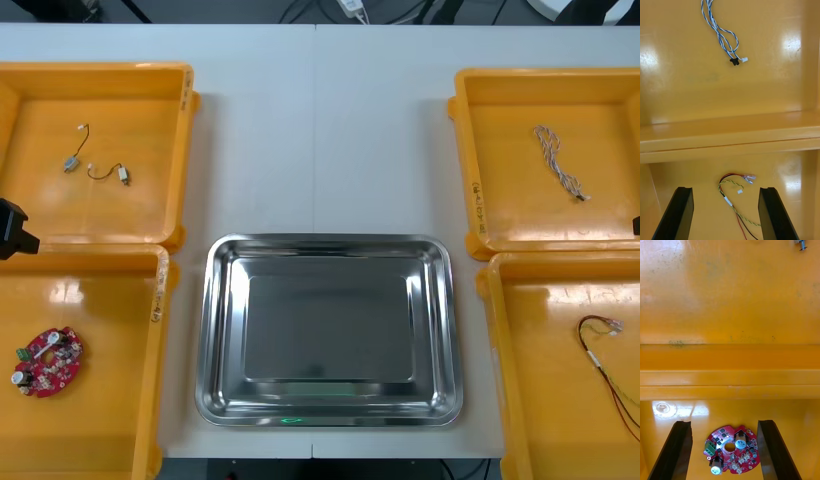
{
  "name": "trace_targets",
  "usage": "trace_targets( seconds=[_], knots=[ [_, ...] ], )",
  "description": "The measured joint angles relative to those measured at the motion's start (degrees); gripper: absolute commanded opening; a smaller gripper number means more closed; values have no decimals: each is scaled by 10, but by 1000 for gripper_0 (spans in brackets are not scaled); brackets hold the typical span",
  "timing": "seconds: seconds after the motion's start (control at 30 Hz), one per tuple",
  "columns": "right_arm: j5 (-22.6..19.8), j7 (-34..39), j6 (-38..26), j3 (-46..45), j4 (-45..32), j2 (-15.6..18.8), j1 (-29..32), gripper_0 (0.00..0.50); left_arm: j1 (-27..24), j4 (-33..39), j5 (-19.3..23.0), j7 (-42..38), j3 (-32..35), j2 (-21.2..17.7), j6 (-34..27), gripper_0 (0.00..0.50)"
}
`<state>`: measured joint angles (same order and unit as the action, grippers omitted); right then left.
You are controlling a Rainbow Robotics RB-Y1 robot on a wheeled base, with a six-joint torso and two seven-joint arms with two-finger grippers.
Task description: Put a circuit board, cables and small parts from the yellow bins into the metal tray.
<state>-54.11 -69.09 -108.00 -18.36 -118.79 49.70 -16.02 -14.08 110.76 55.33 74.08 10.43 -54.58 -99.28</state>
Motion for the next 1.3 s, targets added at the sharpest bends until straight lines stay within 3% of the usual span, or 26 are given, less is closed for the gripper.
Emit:
trace_targets(
  seconds=[1.0, 1.2, 1.3],
  knots=[
    [0, -3, -4, 0, 8, -6, 31, 500, 20, -7, 1, -1, -5, 1, -1, 500],
    [1, -136, 24, 0, 8, -17, 62, 500, 21, -6, 1, -24, -4, 1, -3, 500],
    [4, -144, 45, 0, 8, -25, 86, 500, 34, 4, 1, -45, 9, 1, -3, 500]
  ],
)
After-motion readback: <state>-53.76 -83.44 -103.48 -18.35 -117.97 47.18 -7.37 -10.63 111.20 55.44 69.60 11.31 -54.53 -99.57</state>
